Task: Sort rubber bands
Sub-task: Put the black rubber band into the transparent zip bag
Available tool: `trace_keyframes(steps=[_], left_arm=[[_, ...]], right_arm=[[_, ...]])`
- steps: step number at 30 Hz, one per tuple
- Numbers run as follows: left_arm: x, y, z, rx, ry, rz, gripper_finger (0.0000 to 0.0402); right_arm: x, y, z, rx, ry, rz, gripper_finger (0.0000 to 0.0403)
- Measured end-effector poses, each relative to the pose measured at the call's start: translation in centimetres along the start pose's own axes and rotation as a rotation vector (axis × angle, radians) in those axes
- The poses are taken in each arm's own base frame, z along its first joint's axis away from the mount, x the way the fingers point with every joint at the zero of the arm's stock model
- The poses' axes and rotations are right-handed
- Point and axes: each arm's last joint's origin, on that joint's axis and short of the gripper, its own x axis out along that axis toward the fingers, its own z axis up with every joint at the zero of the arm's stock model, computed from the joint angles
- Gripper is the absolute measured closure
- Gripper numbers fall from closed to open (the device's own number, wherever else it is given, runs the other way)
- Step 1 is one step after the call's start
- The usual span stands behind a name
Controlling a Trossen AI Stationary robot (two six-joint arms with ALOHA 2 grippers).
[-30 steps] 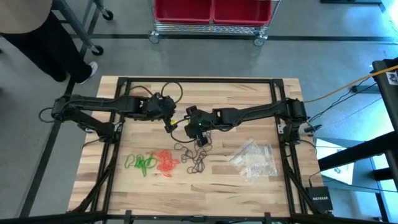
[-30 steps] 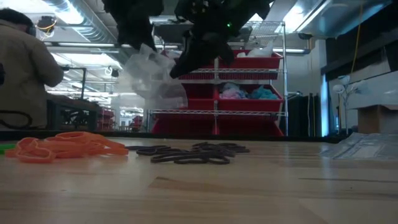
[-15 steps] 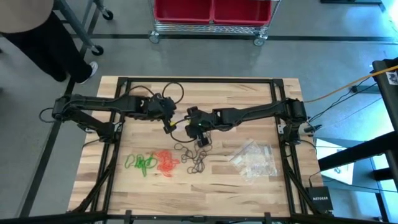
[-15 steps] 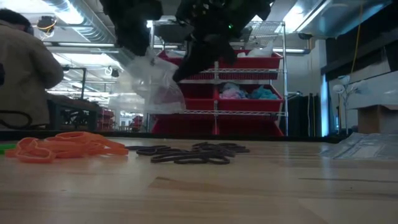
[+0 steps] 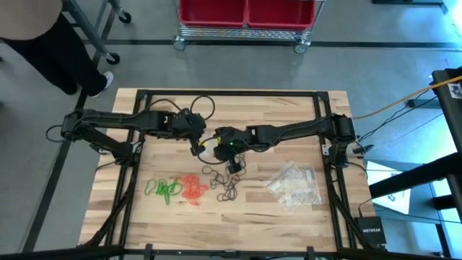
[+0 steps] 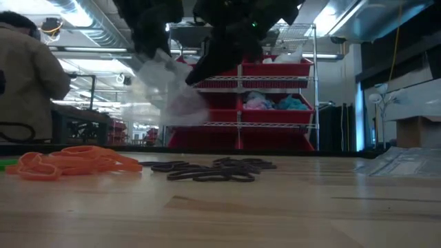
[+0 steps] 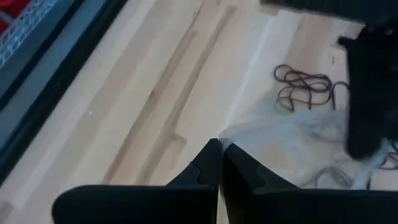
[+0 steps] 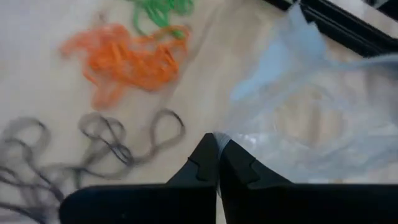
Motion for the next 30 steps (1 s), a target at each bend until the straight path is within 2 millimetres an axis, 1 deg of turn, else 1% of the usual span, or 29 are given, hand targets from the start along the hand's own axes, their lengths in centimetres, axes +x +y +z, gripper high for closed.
trace_keyframes(steps=[2,4,8,10,13,15,20,23,26,28,30], left_arm=[[-0.2,0.3,-0.3,0.001,0.02,0.033,0.0402],[-0.2,0.4,-0.4,-0.019,0.032,0.041,0.0402],[0.1,-0.2,0.2,-0.014,-0.017,-0.009,0.0402],[0.2,-0.6,0.4,-0.019,-0.044,-0.018,0.0402],[0.2,-0.7,0.5,-0.026,-0.051,-0.018,0.0402],[0.2,-0.8,0.5,-0.03,-0.054,-0.021,0.0402],[0.2,-0.8,0.5,-0.031,-0.054,-0.025,0.0402],[0.2,-0.8,0.5,-0.028,-0.053,-0.025,0.0402],[0.2,-0.8,0.5,-0.018,-0.053,-0.025,0.0402],[0.2,-0.8,0.5,-0.017,-0.052,-0.025,0.0402],[0.2,-0.8,0.5,-0.017,-0.053,-0.018,0.0402]], right_arm=[[-0.2,-0.1,-0.1,0.043,-0.003,0.067,0.0403],[-0.3,-0.1,-0.6,0.058,0.038,0.098,0.0403],[-0.2,0.2,-0.5,0.048,0.051,0.072,0.0403],[-0.3,-0.1,-0.3,0.087,0.047,0.042,0.0403],[-0.8,-0.6,0.6,0.177,0.024,0.015,0.04],[-1.4,-0.9,1.1,0.198,0.042,0.014,0.0398],[-3.3,-1.5,3.3,0.183,0.062,0.022,0.04],[-4.6,-1.4,4.6,0.151,0.071,0.034,0.0401],[-5.5,-1.6,5.8,0.125,0.049,0.011,0.0402],[-5.8,-1.7,5.9,0.128,0.056,0.032,0.0402],[-5.6,-1.7,5.4,0.145,0.076,0.054,0.0402]])
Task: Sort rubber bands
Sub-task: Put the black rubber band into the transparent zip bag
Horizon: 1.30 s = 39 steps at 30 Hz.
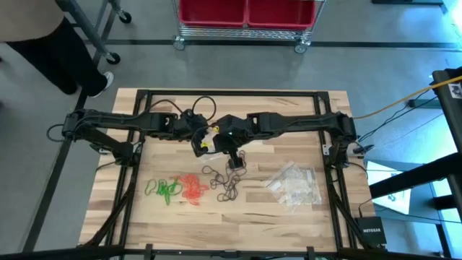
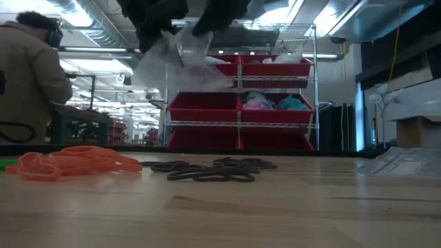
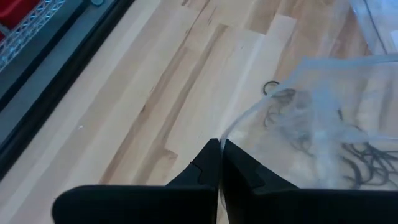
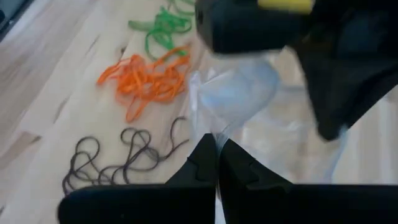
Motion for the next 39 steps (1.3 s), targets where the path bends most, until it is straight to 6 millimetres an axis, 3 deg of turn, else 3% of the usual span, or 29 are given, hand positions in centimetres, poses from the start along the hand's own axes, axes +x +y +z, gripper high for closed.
trace_keyframes(steps=[4,11,22,28,33,39], left_arm=[[0.0,0.0,0.0,0.007,-0.003,0.012,0.0402],[0.0,0.1,0.1,0.049,-0.015,0.023,0.0402],[0.0,-0.1,0.1,0.041,-0.009,-0.041,0.04],[-0.7,0.7,0.3,-0.031,-0.016,-0.056,0.0347],[-2.7,1.5,1.0,-0.065,-0.036,-0.062,0.0303],[-4.5,1.0,2.7,-0.074,-0.155,-0.355,0.0283]], right_arm=[[1.7,0.3,-1.6,0.06,0.017,0.053,0.0402],[4.6,-0.5,-4.2,0.225,-0.117,0.157,0.0403],[5.3,-0.9,-5.1,0.22,-0.109,0.026,0.0403],[5.3,-1.0,-5.0,0.217,-0.117,0.013,0.0403],[5.3,-1.0,-5.0,0.208,-0.117,0.008,0.0403],[5.3,-1.1,-5.0,0.178,-0.114,-0.011,0.0403]])
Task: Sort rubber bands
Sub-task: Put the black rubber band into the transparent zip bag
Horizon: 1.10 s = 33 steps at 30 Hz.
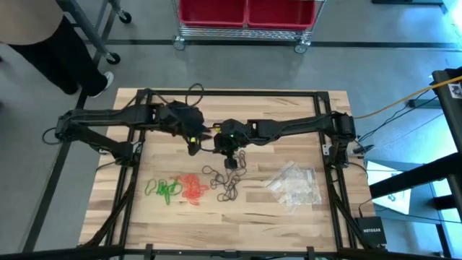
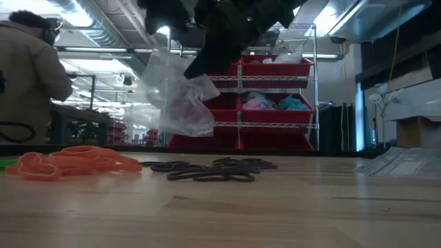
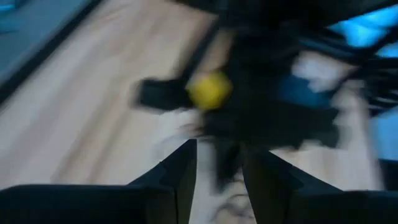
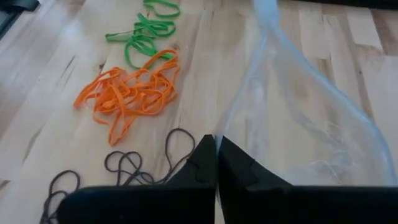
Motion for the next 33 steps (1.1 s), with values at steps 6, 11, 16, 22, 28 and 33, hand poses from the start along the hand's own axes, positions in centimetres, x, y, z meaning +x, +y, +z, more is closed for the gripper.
trace_keyframes(steps=[6,11,16,22,28,33], left_arm=[[2.3,-0.7,-1.3,-0.015,0.066,-0.031,0.0282],[3.1,-0.9,-2.5,-0.022,0.112,-0.052,0.0282],[3.8,-0.2,-3.8,-0.014,0.158,0.036,0.0282],[4.1,0.6,-3.2,-0.027,0.123,0.062,0.0282],[5.1,1.1,-3.5,-0.044,0.161,0.062,0.0282],[6.4,1.4,-4.8,-0.015,0.291,0.089,0.0282]], right_arm=[[0.2,-0.1,-0.2,-0.057,0.017,-0.045,0.0403],[0.0,-0.2,0.1,-0.062,0.004,-0.077,0.0403],[0.0,-0.2,0.1,-0.07,0.006,-0.079,0.0403],[0.1,0.4,0.2,-0.104,0.004,-0.078,0.0403],[0.2,0.8,0.2,-0.138,0.01,-0.115,0.0403],[0.2,0.8,0.3,-0.142,0.009,-0.121,0.0403]])
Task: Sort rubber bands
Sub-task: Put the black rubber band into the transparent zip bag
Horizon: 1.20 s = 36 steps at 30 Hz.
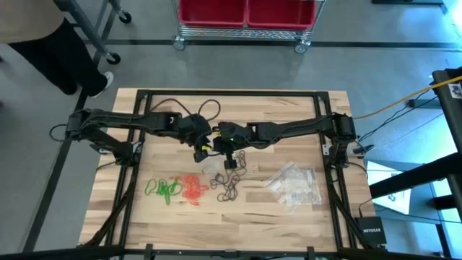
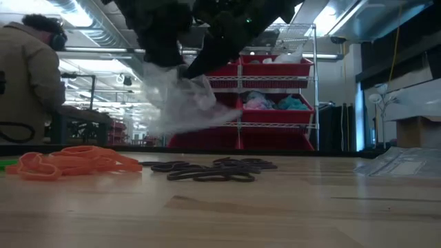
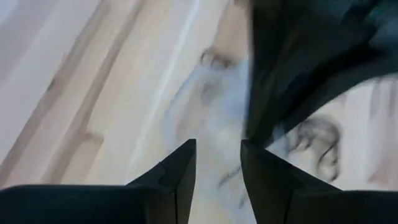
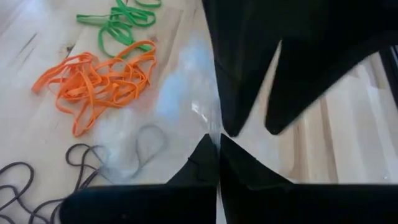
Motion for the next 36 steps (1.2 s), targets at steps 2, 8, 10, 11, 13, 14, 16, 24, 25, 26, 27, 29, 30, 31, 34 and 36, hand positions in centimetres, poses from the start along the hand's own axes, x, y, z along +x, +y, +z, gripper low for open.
trace_keyframes(steps=[2,8,10,11,13,14,16,24,25,26,27,29,30,31,34,36], left_arm=[[0.6,0.3,-0.3,0.005,0.049,0.031,0.0282],[1.5,-0.1,-0.4,0.04,0.096,-0.092,0.0282],[1.6,-0.3,-0.2,0.071,0.075,-0.129,0.0282],[1.7,-0.4,-0.1,0.077,0.057,-0.142,0.0282],[2.0,-0.4,-0.1,0.091,0.026,-0.181,0.0282],[2.2,-0.4,-0.1,0.095,0.008,-0.189,0.0282],[2.7,-0.4,-0.4,0.106,-0.028,-0.199,0.0282],[4.8,-2.0,-2.4,0.211,-0.205,-0.316,0.0282],[4.9,-2.1,-2.6,0.207,-0.228,-0.317,0.0282],[5.1,-2.1,-2.8,0.209,-0.254,-0.308,0.0282],[5.3,-2.2,-3.1,0.21,-0.28,-0.291,0.0282],[5.5,-2.2,-3.5,0.203,-0.333,-0.242,0.0282],[5.7,-2.2,-3.7,0.2,-0.358,-0.222,0.0282],[5.7,-2.2,-3.8,0.197,-0.377,-0.205,0.0282],[5.8,-2.3,-4.2,0.205,-0.398,-0.176,0.0282],[6.0,-2.2,-4.7,0.218,-0.355,-0.156,0.0282]], right_arm=[[0.0,0.0,0.0,-0.009,-0.003,0.0,0.0403],[0.0,0.2,0.1,-0.029,0.0,-0.011,0.0403],[0.3,0.2,-0.1,-0.056,0.007,0.0,0.0403],[0.3,0.3,-0.2,-0.072,0.018,0.005,0.0403],[0.6,0.4,-0.4,-0.092,0.023,0.014,0.0403],[0.7,0.6,-0.4,-0.099,0.028,0.017,0.0403],[0.7,1.0,-0.4,-0.126,0.032,0.034,0.0403],[0.7,2.2,-0.3,-0.174,0.026,0.088,0.0403],[0.7,2.2,-0.3,-0.171,0.025,0.094,0.0403],[0.7,2.2,-0.3,-0.168,0.026,0.094,0.0403],[0.6,2.1,-0.3,-0.164,0.026,0.091,0.0403],[0.6,2.1,-0.2,-0.152,0.025,0.09,0.0403],[0.6,2.1,-0.2,-0.148,0.022,0.089,0.0403],[0.5,2.1,-0.1,-0.145,0.021,0.083,0.0403],[0.4,2.0,0.0,-0.141,0.009,0.076,0.0403],[0.4,1.9,0.1,-0.135,-0.001,0.074,0.0403]])
